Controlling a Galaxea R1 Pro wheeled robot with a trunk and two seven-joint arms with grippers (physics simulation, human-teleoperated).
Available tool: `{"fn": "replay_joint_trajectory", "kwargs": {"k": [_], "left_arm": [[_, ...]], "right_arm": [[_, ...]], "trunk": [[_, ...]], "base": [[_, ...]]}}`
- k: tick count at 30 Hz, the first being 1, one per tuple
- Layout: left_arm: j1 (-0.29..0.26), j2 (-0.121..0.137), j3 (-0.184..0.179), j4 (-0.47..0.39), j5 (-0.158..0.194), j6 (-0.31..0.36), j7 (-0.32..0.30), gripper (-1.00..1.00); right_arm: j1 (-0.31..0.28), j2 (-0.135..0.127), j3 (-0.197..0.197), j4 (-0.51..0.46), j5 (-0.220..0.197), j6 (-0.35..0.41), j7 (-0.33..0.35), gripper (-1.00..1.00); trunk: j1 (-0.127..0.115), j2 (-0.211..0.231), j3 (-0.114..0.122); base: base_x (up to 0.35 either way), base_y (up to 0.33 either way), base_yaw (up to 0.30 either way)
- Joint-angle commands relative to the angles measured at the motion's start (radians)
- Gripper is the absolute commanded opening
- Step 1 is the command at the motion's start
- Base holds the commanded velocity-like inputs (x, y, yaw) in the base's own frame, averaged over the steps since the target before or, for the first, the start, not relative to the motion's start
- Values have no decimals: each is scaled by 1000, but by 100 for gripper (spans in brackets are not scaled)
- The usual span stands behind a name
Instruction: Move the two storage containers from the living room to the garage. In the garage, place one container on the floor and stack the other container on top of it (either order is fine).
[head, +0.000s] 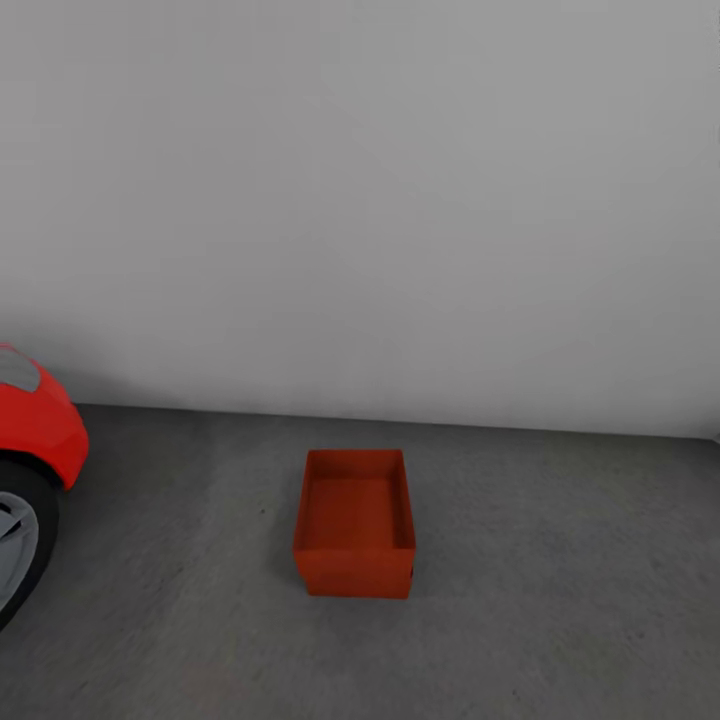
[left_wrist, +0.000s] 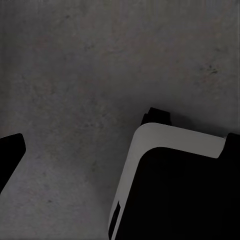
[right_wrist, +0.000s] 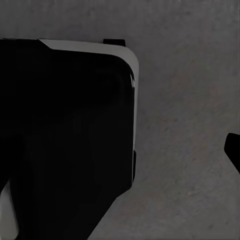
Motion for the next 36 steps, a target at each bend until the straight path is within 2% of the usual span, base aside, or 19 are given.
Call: {"fn": "replay_joint_trajectory", "kwargs": {"k": [1, 36], "left_arm": [[-1, 0, -1, 1, 5, -3, 1, 100], [-1, 0, -1, 1, 5, -3, 1, 100]], "right_arm": [[-1, 0, 8, 3, -8, -6, -1, 100], [-1, 2, 8, 3, -9, -4, -7, 100]], "trunk": [[0, -1, 1], [0, -1, 58]], "base": [[0, 0, 0], [0, 0, 0]]}}
